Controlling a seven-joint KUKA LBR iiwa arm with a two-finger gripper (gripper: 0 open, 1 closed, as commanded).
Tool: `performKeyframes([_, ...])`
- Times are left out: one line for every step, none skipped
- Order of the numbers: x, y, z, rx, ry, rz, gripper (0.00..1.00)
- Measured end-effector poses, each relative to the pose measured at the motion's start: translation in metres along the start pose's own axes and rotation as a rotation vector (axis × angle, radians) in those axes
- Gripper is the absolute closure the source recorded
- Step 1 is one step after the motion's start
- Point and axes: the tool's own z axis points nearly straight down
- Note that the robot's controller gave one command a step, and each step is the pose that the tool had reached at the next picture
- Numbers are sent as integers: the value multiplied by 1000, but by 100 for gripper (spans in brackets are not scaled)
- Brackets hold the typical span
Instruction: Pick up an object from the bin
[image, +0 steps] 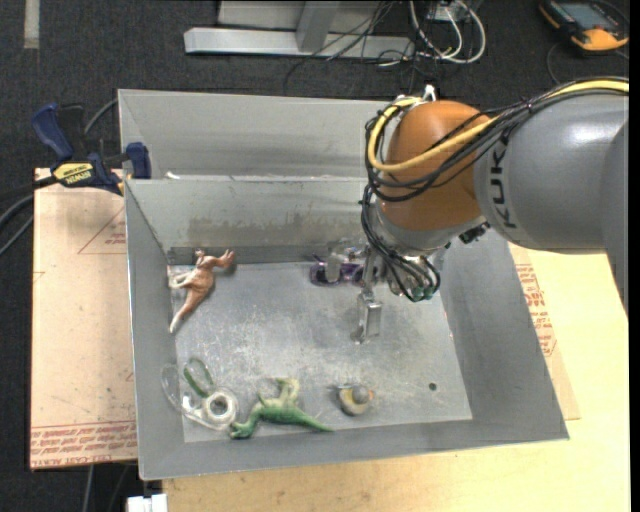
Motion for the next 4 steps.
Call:
performKeyframes([-30, -6, 50, 0, 2, 147, 0])
performKeyframes([-51, -36, 23, 0, -7, -16, 0])
performKeyframes([-39, -59, 37, 0, -1, 339, 100])
performKeyframes([-39, -59, 37, 0, -1, 339, 0])
